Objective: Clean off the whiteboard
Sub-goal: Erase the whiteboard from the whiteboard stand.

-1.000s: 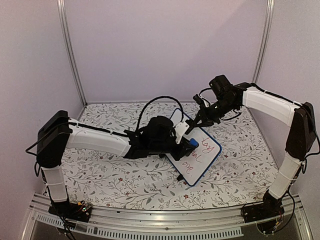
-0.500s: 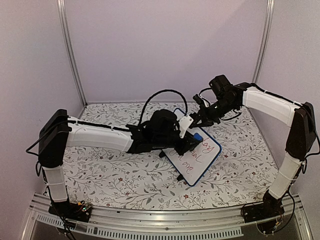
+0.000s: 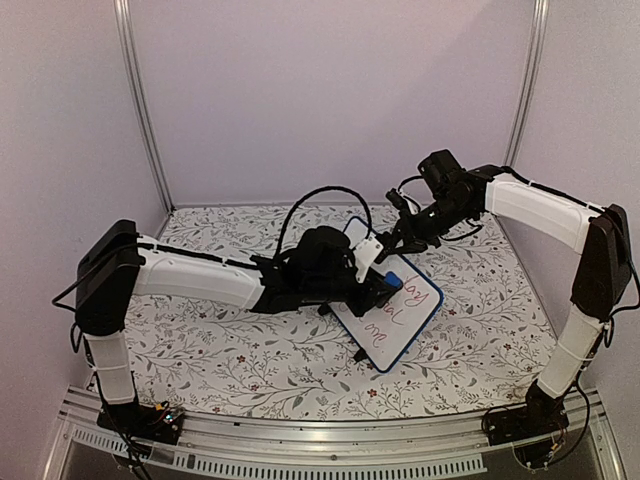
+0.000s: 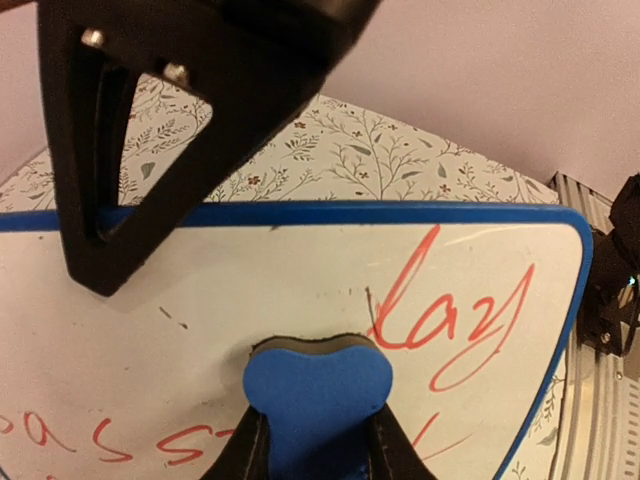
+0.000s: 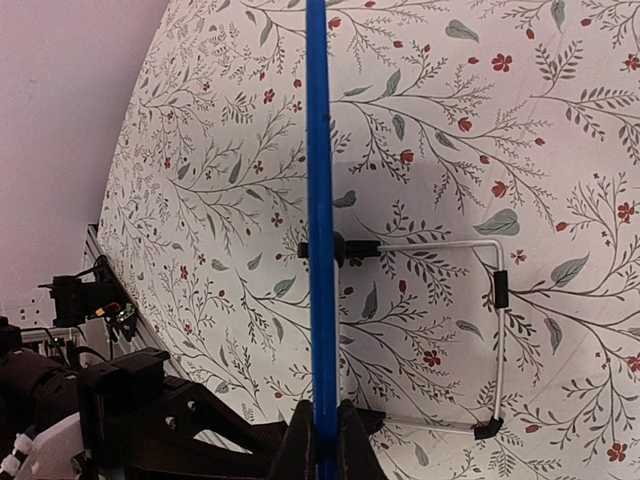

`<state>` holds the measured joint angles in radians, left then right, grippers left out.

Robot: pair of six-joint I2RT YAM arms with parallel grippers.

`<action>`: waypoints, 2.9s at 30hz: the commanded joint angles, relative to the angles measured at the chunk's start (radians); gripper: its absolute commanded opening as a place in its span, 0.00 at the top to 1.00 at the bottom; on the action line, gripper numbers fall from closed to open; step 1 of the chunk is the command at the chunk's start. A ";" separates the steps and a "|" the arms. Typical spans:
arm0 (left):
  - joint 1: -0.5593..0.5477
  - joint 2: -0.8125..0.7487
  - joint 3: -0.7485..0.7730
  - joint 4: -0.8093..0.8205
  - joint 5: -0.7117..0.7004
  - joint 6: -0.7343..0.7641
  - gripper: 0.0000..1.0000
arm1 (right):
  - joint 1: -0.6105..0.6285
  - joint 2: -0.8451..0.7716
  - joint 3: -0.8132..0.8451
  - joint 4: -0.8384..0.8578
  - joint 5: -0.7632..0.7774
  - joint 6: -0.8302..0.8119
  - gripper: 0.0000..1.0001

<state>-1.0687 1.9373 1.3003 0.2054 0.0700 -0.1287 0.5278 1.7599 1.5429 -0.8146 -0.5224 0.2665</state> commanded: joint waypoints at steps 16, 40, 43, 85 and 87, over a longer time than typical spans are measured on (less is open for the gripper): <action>-0.008 0.030 0.061 -0.040 0.014 0.025 1.00 | 0.025 -0.019 -0.014 0.016 -0.011 0.030 1.00; -0.010 0.021 0.079 -0.047 0.008 0.041 1.00 | 0.034 -0.022 -0.032 0.035 -0.008 0.044 1.00; -0.010 0.034 0.113 -0.052 0.013 0.048 1.00 | 0.034 -0.023 -0.032 0.035 -0.006 0.044 1.00; -0.032 0.040 0.089 -0.057 0.008 0.049 1.00 | 0.035 -0.034 -0.061 0.046 -0.004 0.046 1.00; -0.034 0.030 0.062 -0.044 0.003 0.045 1.00 | 0.035 -0.033 -0.060 0.046 -0.004 0.046 1.00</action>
<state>-1.0874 1.9488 1.3785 0.1452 0.0715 -0.0929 0.5377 1.7397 1.5070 -0.7731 -0.5148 0.2890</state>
